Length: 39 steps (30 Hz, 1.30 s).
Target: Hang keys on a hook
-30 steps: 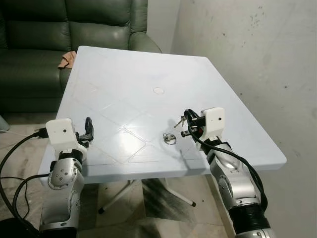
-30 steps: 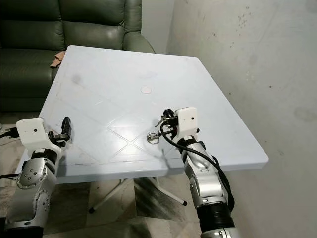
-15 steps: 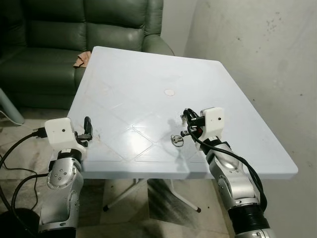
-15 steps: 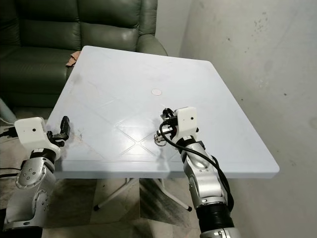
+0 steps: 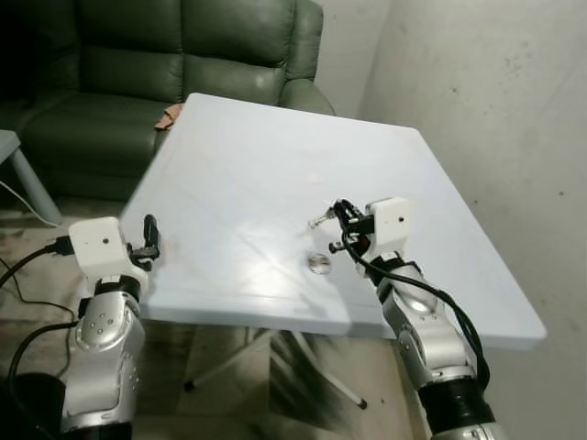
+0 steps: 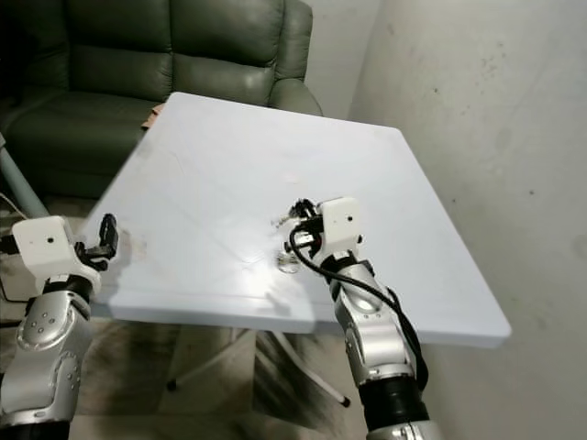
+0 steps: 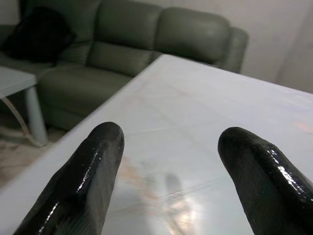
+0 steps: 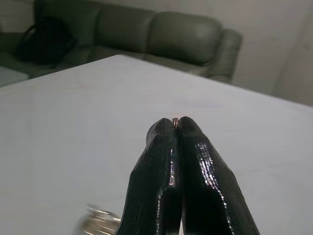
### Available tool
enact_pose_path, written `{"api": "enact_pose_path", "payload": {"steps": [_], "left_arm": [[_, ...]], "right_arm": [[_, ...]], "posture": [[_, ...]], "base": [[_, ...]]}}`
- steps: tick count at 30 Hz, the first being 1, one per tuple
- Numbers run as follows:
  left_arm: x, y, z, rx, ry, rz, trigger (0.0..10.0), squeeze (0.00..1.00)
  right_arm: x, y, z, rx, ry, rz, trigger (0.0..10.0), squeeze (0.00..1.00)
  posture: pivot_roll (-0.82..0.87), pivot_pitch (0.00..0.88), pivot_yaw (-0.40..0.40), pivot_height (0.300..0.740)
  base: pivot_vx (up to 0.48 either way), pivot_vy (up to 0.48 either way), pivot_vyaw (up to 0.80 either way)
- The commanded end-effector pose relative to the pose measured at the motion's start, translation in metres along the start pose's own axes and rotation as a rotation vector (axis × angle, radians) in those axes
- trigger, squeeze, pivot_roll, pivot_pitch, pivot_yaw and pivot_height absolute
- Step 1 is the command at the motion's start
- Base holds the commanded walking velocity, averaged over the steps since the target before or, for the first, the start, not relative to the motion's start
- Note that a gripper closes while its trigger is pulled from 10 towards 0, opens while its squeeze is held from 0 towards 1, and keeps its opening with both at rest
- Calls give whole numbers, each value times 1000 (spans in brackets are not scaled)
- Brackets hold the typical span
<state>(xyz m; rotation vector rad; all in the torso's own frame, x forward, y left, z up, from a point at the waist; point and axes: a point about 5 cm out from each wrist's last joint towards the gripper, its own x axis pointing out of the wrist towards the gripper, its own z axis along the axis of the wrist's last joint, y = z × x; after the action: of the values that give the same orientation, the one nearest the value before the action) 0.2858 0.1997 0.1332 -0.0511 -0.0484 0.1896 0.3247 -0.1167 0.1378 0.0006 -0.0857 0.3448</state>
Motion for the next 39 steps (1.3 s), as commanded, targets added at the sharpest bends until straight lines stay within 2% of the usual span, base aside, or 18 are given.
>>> {"api": "enact_pose_path", "payload": {"steps": [1,19,30,35,39], "left_arm": [[1,4,5,16,-21,1,10000,0],[0,3,4,-49,-15,16,10000,0],[0,2,1,-44,2,22,10000,0],[0,2,0,-37,5,31,10000,0],[0,2,-5,-34,43,58,10000,0]], "right_arm": [[1,1,3,5,-14,-1,10000,0],[1,2,0,7,21,2,10000,0],[0,2,0,0,26,9,10000,0],[0,1,-1,-4,31,11,10000,0],[-1,1,-1,-8,36,12,10000,0]], "posture": [[-27,0,-89,740],[-29,0,-93,740],[-30,0,-96,740],[-30,0,-99,740],[-29,0,-104,740]], "base": [[0,0,0],[0,0,-663],[0,471,-743],[0,0,-742],[0,0,-744]]}}
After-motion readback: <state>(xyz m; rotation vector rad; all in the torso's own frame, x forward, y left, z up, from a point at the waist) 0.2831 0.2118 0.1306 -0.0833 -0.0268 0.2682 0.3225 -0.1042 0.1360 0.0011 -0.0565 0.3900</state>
